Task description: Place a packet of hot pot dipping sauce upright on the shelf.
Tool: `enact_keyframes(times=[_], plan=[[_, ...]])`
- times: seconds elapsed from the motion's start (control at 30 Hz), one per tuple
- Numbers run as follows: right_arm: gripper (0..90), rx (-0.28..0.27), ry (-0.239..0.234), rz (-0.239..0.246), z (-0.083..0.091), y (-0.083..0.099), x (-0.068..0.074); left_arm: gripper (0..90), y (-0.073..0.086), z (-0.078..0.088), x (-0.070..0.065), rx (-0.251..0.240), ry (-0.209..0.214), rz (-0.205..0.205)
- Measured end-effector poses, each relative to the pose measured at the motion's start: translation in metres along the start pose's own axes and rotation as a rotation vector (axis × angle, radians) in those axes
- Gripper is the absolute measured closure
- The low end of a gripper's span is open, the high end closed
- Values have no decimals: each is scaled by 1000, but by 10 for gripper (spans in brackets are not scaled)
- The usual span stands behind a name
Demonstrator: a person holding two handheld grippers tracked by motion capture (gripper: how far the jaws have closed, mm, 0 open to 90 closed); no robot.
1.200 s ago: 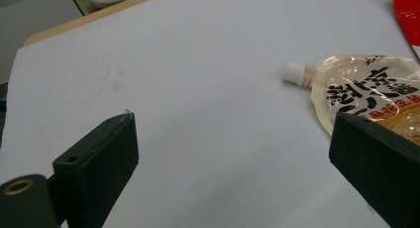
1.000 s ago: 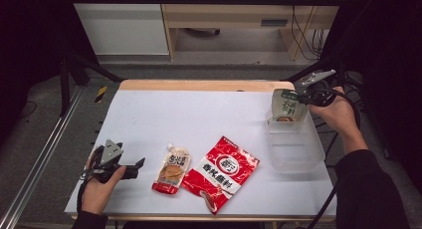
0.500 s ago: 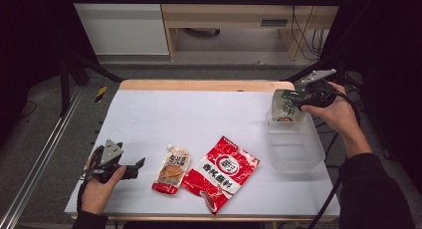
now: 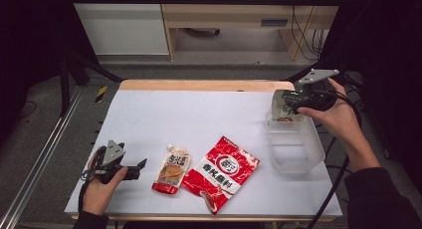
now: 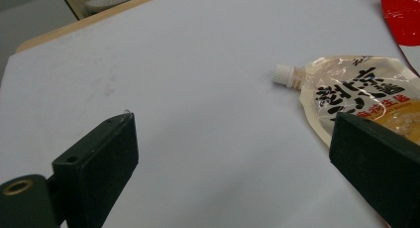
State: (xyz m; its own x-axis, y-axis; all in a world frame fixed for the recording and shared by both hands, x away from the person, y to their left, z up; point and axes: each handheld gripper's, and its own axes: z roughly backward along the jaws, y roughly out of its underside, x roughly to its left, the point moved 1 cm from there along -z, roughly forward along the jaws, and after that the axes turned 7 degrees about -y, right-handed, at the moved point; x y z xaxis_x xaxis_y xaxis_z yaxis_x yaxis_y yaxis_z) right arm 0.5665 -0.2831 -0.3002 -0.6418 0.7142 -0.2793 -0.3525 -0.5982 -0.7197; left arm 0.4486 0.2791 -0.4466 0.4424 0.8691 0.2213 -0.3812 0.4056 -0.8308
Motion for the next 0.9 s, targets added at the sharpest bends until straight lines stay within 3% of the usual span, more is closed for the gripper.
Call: enact_keyframes(times=[0.3, 0.43, 0.63, 0.9], plan=[[119, -102, -57, 28, 19, -24, 57, 48, 0, 1, 1, -2, 2, -3], [116, -132, -88, 65, 20, -33, 88, 47, 0, 2, 1, -5, 3, -3], [118, -139, -114, 91, 16, -39, 112, 47, -1, 2, 1, -8, 4, -2], [137, -128, -150, 117, -2, -42, 143, 47, -1, 3, 1, -11, 4, -3]])
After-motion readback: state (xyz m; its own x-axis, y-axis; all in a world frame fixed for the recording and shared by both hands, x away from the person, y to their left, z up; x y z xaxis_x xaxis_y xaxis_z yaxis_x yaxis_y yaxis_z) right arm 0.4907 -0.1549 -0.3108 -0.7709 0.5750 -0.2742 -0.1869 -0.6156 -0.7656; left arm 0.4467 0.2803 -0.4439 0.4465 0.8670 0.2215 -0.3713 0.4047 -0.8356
